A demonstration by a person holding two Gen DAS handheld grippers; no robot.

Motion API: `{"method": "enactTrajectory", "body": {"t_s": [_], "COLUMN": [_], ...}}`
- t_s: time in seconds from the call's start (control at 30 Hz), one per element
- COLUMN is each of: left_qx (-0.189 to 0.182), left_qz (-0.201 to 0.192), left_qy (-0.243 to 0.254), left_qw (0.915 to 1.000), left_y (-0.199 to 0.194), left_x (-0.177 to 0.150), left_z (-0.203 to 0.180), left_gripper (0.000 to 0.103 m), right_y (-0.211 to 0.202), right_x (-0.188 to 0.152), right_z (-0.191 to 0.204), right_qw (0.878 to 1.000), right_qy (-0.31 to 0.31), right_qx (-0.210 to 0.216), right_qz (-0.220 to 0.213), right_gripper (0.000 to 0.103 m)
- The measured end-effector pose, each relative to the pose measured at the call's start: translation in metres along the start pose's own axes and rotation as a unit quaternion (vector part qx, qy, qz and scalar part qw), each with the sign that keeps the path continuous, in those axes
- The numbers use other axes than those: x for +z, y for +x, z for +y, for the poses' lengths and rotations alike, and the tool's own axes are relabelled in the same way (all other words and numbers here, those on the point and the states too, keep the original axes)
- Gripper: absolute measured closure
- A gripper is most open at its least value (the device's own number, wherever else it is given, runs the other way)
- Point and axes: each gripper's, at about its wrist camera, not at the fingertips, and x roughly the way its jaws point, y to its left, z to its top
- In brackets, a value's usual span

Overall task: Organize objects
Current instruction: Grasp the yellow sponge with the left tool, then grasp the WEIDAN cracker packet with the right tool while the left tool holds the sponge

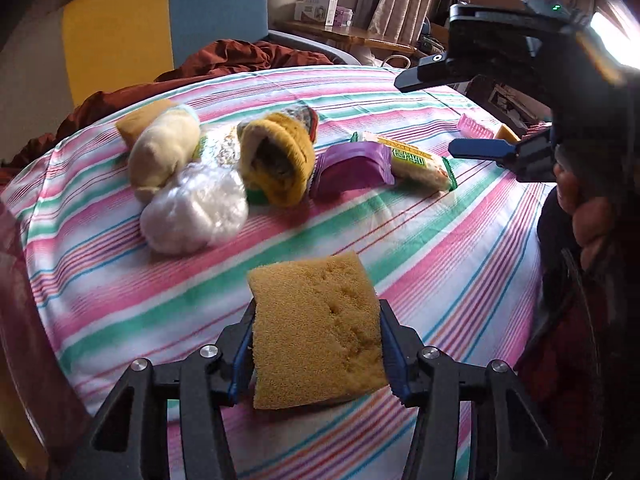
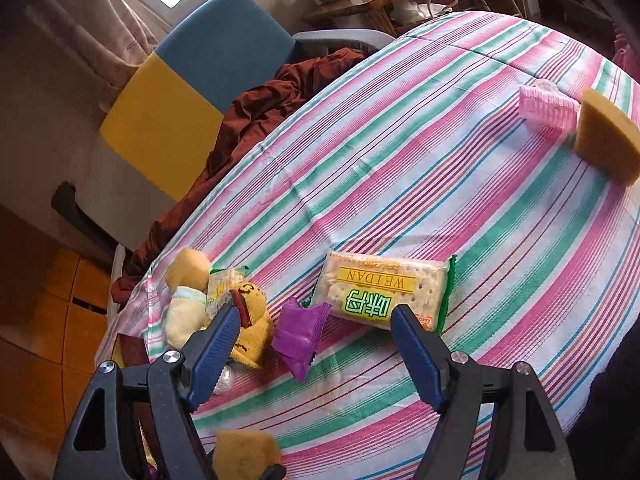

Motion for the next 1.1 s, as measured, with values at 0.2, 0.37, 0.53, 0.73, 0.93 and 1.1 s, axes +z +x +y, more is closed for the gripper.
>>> {"method": "enactTrajectory", "body": {"t_s": [0.2, 0.37, 0.53, 0.73, 0.93, 1.1], "left_qx": [-0.004, 0.004, 0.003, 0.0, -0.008, -0.013], "left_qz": [-0.021, -0.033, -0.048, -0.06, -0.066, -0.068], "left_qy": [-0.005, 0.007, 0.016, 0.021, 0.017, 0.015], "left_qw": [0.9998, 0.9994, 0.9987, 0.998, 0.9977, 0.9975], "left_y": [-0.009, -0.004, -0.004, -0.006, -0.007, -0.007], "left_x": [-0.019, -0.018, -0.02, -0.022, -0.023, -0.024], "left_z": [0.006, 0.003, 0.002, 0.003, 0.005, 0.007], "left_gripper": [0.049, 0.048, 0.048, 0.048, 0.048, 0.046], "right_y": [0.011, 0.006, 0.009, 0.014, 0.021, 0.038], "right_x": [-0.006, 0.0, 0.0, 0.004, 0.013, 0.008], "right_z": [0.016, 0.001, 0.0, 0.014, 0.032, 0.028], "right_qw": [0.998, 0.998, 0.997, 0.989, 0.931, 0.887], "right_qy": [-0.054, -0.02, -0.022, -0.084, -0.272, -0.361], "right_qx": [-0.038, -0.058, -0.079, -0.113, -0.209, -0.236], "right_qz": [0.02, 0.004, 0.009, 0.047, 0.124, 0.162], "right_gripper": [0.024, 0.024, 0.024, 0.024, 0.026, 0.026]}}
